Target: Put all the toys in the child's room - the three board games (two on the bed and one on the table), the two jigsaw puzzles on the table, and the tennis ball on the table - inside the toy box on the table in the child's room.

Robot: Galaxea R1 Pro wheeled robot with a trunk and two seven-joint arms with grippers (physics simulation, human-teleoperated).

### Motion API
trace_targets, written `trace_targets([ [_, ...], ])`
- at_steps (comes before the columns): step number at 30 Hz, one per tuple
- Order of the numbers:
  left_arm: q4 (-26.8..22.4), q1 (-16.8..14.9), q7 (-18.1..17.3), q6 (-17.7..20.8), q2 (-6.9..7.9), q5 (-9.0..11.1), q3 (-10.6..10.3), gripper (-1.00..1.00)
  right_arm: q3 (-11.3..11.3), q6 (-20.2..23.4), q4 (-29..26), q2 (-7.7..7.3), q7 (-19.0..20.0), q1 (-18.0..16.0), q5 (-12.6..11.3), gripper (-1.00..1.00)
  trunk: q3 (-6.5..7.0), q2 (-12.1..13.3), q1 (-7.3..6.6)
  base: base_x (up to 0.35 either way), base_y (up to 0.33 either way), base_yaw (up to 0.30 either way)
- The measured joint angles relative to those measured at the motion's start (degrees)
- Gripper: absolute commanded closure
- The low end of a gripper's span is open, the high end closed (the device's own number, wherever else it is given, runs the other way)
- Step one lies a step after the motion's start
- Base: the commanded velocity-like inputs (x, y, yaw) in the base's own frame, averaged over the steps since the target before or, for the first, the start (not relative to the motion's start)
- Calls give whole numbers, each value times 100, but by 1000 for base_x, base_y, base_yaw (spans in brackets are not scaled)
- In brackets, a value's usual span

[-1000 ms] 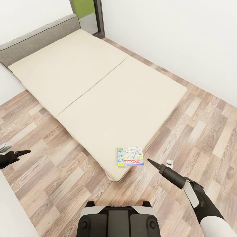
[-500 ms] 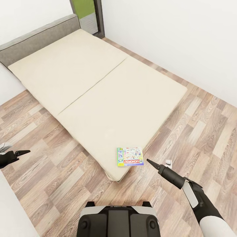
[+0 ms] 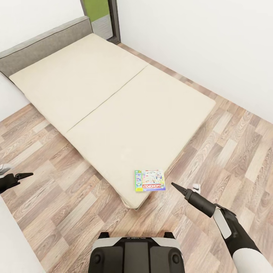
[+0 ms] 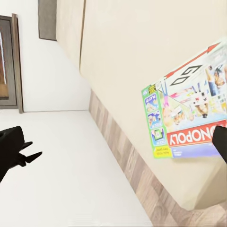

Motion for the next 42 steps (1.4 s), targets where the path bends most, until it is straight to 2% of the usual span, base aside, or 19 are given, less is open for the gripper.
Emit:
trace_targets([
  [5,-1,-2,-8,4,7,1,1,-100,-14,231,0,-4,-35,-12,5,-100,0,0,0,0,0,0],
  [13,-2,-2,-11,8,7,0,1,-100,-101,318,6,-30,-83,-31,20,-100,0,0,0,0,0,0],
  [19,1,-3,-9,9,7,0,1,-100,-151,333,29,-55,-403,-33,20,-100,0,0,0,0,0,0],
  [24,0,-4,-10,9,7,0,1,-100,-168,324,14,-67,-475,12,8,-100,0,0,0,0,0,0],
  [29,1,-4,-19,9,3,0,-2,-100,-368,331,9,-77,-483,45,0,-100,0,0,0,0,0,0],
  [36,1,-1,-11,6,-27,0,-26,-100,-796,349,8,-79,-400,73,-6,-100,0,0,0,0,0,0],
  [42,-2,-3,1,4,-36,0,-21,-100,-879,343,8,-73,-253,79,22,-100,-1,0,0,0,0,0],
])
